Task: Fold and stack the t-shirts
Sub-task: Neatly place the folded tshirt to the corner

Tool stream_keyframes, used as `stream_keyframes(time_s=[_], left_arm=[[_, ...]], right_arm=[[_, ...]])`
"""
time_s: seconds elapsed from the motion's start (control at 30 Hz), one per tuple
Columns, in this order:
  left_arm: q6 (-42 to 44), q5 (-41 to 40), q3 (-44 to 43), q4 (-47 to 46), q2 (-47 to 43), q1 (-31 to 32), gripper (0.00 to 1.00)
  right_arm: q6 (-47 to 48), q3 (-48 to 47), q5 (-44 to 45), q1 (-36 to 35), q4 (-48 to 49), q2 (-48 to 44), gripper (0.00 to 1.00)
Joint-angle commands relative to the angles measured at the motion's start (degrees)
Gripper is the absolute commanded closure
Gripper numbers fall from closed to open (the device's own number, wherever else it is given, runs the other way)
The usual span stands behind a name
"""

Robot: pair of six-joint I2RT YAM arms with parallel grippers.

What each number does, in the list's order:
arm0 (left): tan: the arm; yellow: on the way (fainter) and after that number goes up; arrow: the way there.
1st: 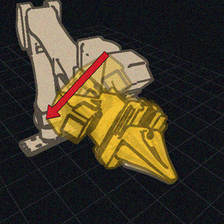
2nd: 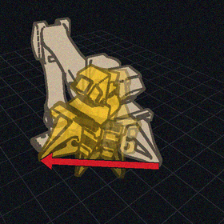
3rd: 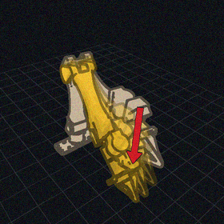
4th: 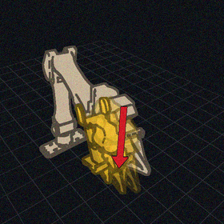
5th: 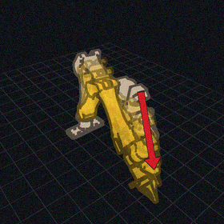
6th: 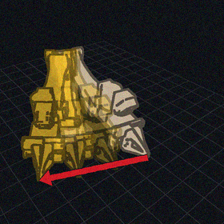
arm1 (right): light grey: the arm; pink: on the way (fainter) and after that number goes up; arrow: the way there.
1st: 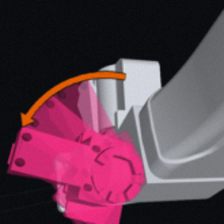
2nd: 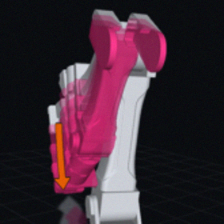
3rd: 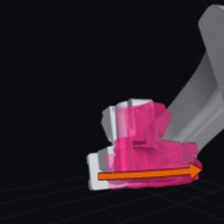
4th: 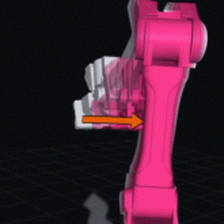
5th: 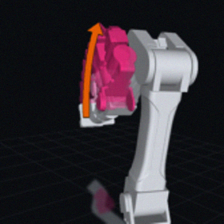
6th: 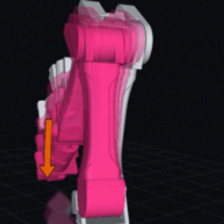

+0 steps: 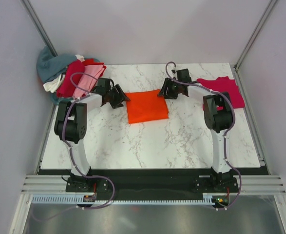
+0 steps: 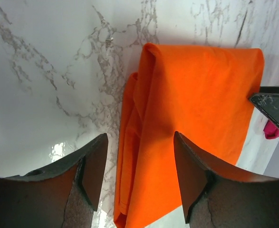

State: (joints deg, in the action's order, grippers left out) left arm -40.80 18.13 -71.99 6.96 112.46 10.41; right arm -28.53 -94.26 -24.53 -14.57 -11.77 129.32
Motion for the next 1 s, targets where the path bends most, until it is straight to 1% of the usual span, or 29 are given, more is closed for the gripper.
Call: stream_keyframes(time_s=[0.0,0.07,0.1,0.17,0.2,0.27,0.3,0.43,0.5,0.63,0.67,0.73,0.83,0.93,0.97], left_arm=[[2.12,0.68,-2.89,-1.69,1.88,0.22,0.36],[1.86,1.2,-3.33,-1.69,2.75,0.22,0.37],[1.77,1.21,-3.51,-1.86,3.02,0.22,0.37],[1.6,1.29,-3.95,-1.78,3.46,0.22,0.38],[1.6,1.21,-4.04,-1.95,3.9,0.22,0.38],[1.33,1.21,-4.39,-1.95,4.25,0.22,0.38],[1.16,1.21,-4.39,-1.95,4.6,0.22,0.38],[0.81,0.85,-5.35,-1.95,5.92,0.39,0.38],[0.46,0.68,-5.97,-2.04,6.54,0.39,0.38],[-0.25,0.59,-8.34,-1.95,8.64,1.01,0.39],[-0.51,0.5,-8.52,-1.95,9.26,1.18,0.43],[-1.21,0.07,-8.87,-2.04,9.7,1.62,0.44],[-1.65,-0.55,-9.66,-2.04,11.19,2.5,0.49],[-1.83,-1.34,-10.89,-1.69,12.6,3.03,0.67],[-1.83,-1.87,-10.89,-1.86,12.43,3.03,0.79]], right_arm=[[1.38,-1.45,1.86,-1.25,-0.18,2.17,0.42],[1.46,-1.63,2.47,-1.25,-0.27,2.52,0.47],[1.38,-1.72,3.17,-1.43,-0.27,2.78,0.53],[1.2,-1.98,4.66,-1.25,-0.18,3.13,0.56],[0.85,-2.07,5.37,-1.25,-0.18,3.4,0.62],[0.59,-2.42,6.42,-1.16,-0.45,3.92,0.7],[0.15,-2.51,7.21,-1.25,-0.62,4.1,0.75],[-0.21,-2.33,8.18,-1.25,-0.62,4.8,0.88],[-0.12,-2.33,8.01,-1.25,-0.45,5.07,0.9],[0.23,-2.25,7.48,-1.25,-0.53,5.07,0.9],[0.15,-2.25,7.48,-1.17,-0.45,4.81,0.9],[0.23,-2.33,7.13,-1.25,-0.45,4.54,0.9],[-0.12,-2.33,6.87,-1.25,-0.36,3.93,0.9],[-0.47,-2.25,7.13,-1.25,-0.1,2.7,0.92],[-0.47,-2.16,7.48,-1.25,-0.01,2.35,0.92]])
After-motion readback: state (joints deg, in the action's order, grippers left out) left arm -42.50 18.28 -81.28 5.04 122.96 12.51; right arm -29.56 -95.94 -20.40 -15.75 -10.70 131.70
